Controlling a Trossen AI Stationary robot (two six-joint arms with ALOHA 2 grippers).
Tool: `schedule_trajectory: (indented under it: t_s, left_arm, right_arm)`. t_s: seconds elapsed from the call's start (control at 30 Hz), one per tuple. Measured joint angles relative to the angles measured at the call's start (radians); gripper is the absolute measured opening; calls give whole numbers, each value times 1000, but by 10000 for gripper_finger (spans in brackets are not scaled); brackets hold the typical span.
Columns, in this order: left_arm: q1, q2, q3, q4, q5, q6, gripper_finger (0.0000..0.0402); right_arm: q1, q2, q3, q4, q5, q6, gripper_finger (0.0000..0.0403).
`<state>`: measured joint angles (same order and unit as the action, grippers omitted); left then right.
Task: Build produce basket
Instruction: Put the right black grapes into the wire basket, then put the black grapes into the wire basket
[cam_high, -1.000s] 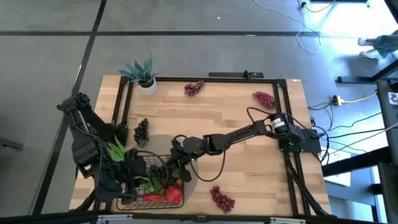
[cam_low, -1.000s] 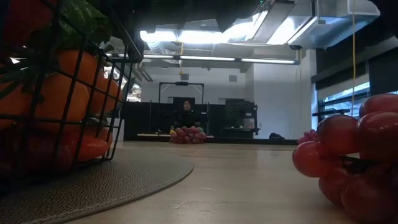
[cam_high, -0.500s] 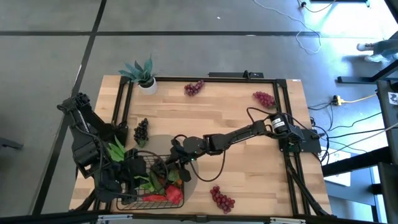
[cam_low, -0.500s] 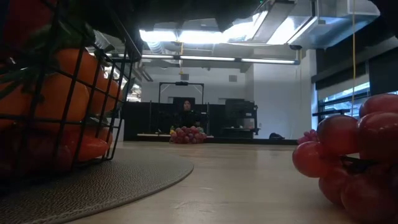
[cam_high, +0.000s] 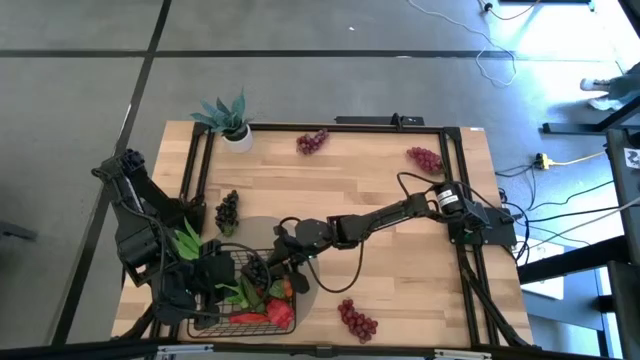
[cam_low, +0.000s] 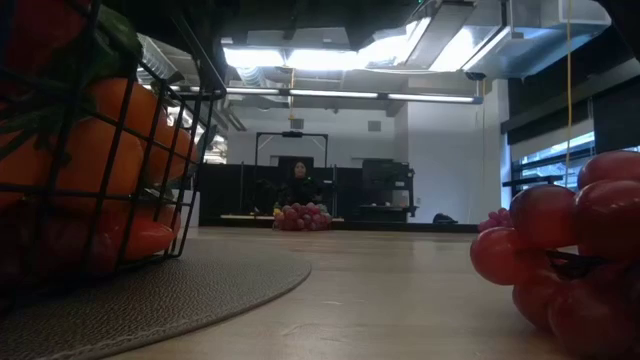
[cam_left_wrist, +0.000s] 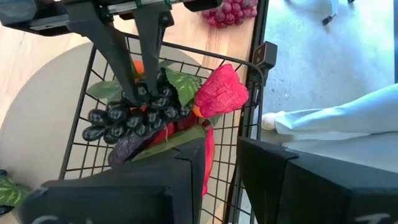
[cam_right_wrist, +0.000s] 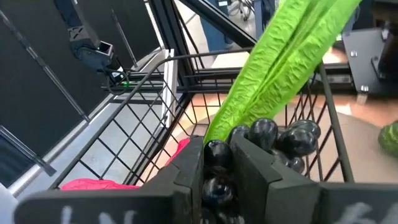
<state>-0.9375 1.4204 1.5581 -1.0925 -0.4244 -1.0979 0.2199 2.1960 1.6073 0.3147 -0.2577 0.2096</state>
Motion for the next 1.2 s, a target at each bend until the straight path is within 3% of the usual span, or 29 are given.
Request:
schedule_trajectory:
  t_s: [0.17, 0.43, 0.73, 1.2]
  left_arm:
    - [0, 0, 0, 0, 4, 1, 82]
    - [0, 0, 0, -35, 4, 0, 82]
    - [0, 0, 0, -45, 4, -1, 82]
    - [0, 0, 0, -45, 3, -1, 82]
  right_arm:
    - [-6, 0, 1, -33, 2, 69, 69]
    - [-6, 0, 1, -46, 1, 20, 68]
    - [-6, 0, 1, -54, 0, 20, 34]
    - [-5, 0, 1, -36, 0, 18, 119]
